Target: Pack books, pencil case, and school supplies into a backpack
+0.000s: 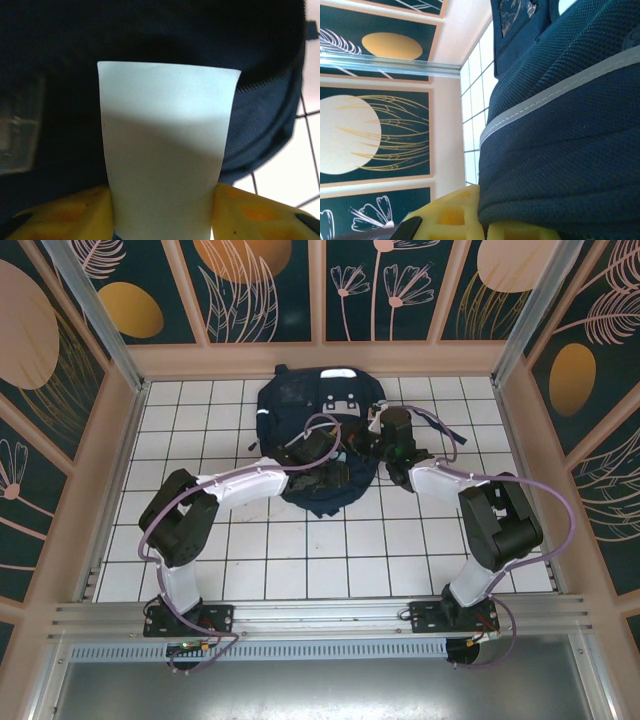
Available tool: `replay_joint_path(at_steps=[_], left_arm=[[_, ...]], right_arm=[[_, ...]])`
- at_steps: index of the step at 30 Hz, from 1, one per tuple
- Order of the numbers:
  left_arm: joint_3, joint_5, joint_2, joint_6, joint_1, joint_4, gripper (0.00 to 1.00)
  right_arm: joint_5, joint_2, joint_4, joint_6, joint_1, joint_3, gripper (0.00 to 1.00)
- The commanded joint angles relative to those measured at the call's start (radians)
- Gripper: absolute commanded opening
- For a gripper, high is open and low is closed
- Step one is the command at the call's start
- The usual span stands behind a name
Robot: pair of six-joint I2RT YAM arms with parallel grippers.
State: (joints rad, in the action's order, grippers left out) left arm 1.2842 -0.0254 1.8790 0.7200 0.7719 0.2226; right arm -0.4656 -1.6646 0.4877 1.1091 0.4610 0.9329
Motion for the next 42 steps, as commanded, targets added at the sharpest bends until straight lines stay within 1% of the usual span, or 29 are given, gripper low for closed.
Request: replay_joint_path(at_steps=[1, 2, 3, 4, 5, 6, 10, 14, 18, 21, 23, 24, 26, 28, 29, 31, 32, 33, 34, 35, 38, 40, 42], left_arm=[[0.035, -0.121, 0.046, 0.059, -0.049, -0.037, 0.52], [0.046, -0.123, 0.053, 0.075, -0.052, -0.041, 0.52], [0.057, -0.125, 0.058, 0.095, -0.056, -0.043, 0.56], [0.064, -0.126, 0.062, 0.113, -0.056, -0.045, 0.64], [0.073, -0.135, 0.065, 0.134, -0.057, -0.041, 0.82], [0.082, -0.141, 0.064, 0.152, -0.057, -0.034, 0.98], [0.065, -0.104, 0.021, 0.153, -0.056, -0.048, 0.99], [-0.060, -0.033, -0.087, 0.135, -0.049, -0.100, 0.98], [-0.176, 0.019, -0.158, 0.117, -0.034, -0.055, 0.99], [-0.291, 0.066, -0.268, 0.118, -0.025, -0.093, 0.99], [-0.352, 0.086, -0.315, 0.129, -0.025, -0.097, 0.99], [-0.360, 0.075, -0.334, 0.120, -0.025, -0.071, 0.99], [-0.369, 0.016, -0.375, 0.106, -0.025, -0.024, 0.99], [-0.388, -0.074, -0.428, 0.093, -0.025, -0.012, 0.99], [-0.396, -0.130, -0.453, 0.090, -0.031, -0.009, 0.99], [-0.402, -0.191, -0.482, 0.080, -0.059, -0.023, 0.99], [-0.398, -0.210, -0.484, 0.080, -0.082, -0.032, 0.99], [-0.386, -0.212, -0.475, 0.081, -0.111, -0.044, 0.99], [-0.372, -0.200, -0.464, 0.082, -0.137, -0.055, 0.99], [-0.353, -0.195, -0.446, 0.079, -0.158, -0.072, 0.99], [-0.302, -0.241, -0.388, 0.039, -0.180, -0.112, 0.99], [-0.243, -0.274, -0.353, 0.017, -0.207, -0.108, 0.99], [-0.217, -0.270, -0.333, 0.000, -0.256, -0.138, 0.99]], right_arm=[[-0.073, 0.077, 0.082, -0.012, 0.023, 0.001, 0.00], [-0.070, 0.076, 0.083, -0.011, 0.023, 0.000, 0.00], [-0.070, 0.074, 0.083, -0.012, 0.022, -0.001, 0.00], [-0.070, 0.070, 0.084, -0.010, 0.023, 0.000, 0.00], [-0.070, 0.068, 0.089, -0.006, 0.022, -0.001, 0.00], [-0.068, 0.062, 0.096, 0.001, 0.024, -0.001, 0.00], [-0.071, 0.042, 0.106, 0.007, 0.029, 0.025, 0.00], [-0.070, 0.020, 0.088, -0.002, 0.028, 0.059, 0.00], [-0.043, 0.022, 0.069, -0.023, 0.026, 0.042, 0.06], [-0.003, 0.030, 0.058, -0.031, 0.019, 0.006, 0.12], [0.002, 0.026, 0.050, -0.032, 0.008, -0.007, 0.14], [-0.010, 0.022, 0.046, -0.032, 0.000, -0.010, 0.14], [-0.027, 0.023, 0.030, -0.038, -0.010, -0.014, 0.18], [-0.021, 0.033, -0.010, -0.067, -0.009, -0.014, 0.26], [-0.016, 0.038, -0.047, -0.094, -0.010, -0.010, 0.32], [-0.005, 0.050, -0.109, -0.137, -0.007, -0.003, 0.47], [0.003, 0.058, -0.130, -0.150, -0.006, -0.011, 0.56], [0.010, 0.068, -0.143, -0.159, -0.001, -0.019, 0.62], [0.015, 0.075, -0.155, -0.166, 0.002, -0.028, 0.66], [0.026, 0.084, -0.169, -0.173, 0.009, -0.037, 0.69], [0.056, 0.101, -0.175, -0.174, 0.026, -0.066, 0.73], [0.072, 0.101, -0.189, -0.179, 0.040, -0.066, 0.74], [0.081, 0.089, -0.192, -0.177, 0.054, -0.064, 0.74]])
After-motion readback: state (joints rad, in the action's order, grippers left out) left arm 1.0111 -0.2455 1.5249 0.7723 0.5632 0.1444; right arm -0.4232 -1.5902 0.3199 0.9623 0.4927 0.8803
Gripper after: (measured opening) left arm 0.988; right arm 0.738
